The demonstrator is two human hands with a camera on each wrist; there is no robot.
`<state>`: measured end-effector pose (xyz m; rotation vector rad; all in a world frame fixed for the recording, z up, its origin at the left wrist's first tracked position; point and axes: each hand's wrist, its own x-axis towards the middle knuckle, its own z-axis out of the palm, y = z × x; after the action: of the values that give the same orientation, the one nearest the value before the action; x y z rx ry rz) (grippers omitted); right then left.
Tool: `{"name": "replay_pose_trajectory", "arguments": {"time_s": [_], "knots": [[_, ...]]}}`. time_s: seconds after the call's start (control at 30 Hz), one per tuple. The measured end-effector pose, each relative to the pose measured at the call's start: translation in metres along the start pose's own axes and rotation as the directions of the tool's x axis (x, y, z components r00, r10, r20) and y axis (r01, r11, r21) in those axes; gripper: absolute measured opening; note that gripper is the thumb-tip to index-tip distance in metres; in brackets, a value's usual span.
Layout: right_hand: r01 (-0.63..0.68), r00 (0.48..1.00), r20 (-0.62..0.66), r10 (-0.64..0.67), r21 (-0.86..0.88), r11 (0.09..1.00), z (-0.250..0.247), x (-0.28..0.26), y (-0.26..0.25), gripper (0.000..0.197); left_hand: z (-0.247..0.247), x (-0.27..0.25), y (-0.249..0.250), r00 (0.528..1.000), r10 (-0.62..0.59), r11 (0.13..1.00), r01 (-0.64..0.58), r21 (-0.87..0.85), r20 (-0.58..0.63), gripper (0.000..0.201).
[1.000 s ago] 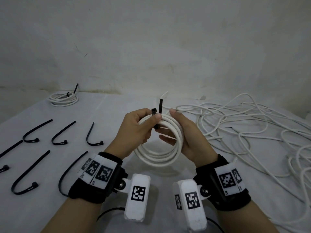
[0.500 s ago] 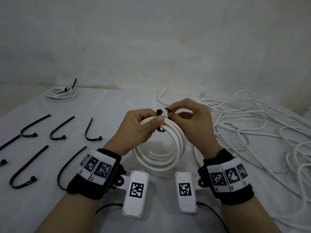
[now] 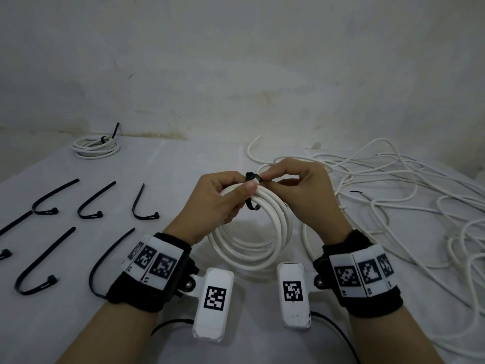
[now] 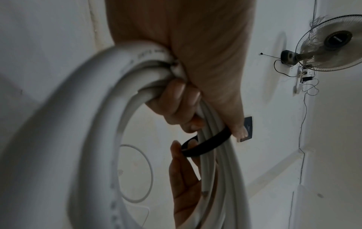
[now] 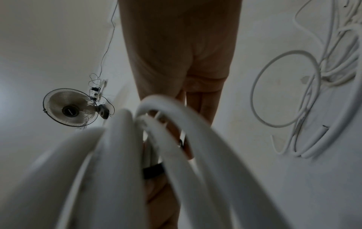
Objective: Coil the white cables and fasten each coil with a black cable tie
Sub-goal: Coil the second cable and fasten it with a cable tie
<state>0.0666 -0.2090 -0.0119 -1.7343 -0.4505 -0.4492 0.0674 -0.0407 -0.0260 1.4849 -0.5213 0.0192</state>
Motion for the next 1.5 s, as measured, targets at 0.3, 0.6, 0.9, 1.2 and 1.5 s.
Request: {"name": "replay_pose_trajectory", "arguments": {"time_s": [0.3,0.6,0.9,1.2,1.5], "knots": [[0.021,0.999,0.047,-0.020,-0.005,1.000,0.000,-0.001,0.000,0.006,0.001,-0.001,0.000,1.000,-0.001,1.000,0.001,0.007,0.018,0.054],[0.066,0.993,0.090,-0.072,0.067,0.996,0.003,-0.001,0.002,0.015,-0.001,0.001,-0.002,0.993,-0.096,0.992,0.101,-0.074,0.068,0.052],[0.099,0.990,0.087,-0.107,0.091,0.991,0.005,-0.002,-0.001,0.021,-0.003,0.002,-0.006,0.966,-0.200,0.966,0.222,-0.130,0.166,0.028],[0.065,0.990,0.137,-0.041,-0.180,0.982,-0.003,0.002,-0.018,0.003,-0.005,0.005,-0.002,0.980,-0.159,0.986,0.164,-0.030,0.121,0.024],[0.194,0.960,0.273,-0.067,-0.469,0.862,0.004,0.020,-0.039,0.014,-0.009,0.003,0.001,0.980,-0.110,0.994,0.112,-0.001,0.167,0.030]]}}
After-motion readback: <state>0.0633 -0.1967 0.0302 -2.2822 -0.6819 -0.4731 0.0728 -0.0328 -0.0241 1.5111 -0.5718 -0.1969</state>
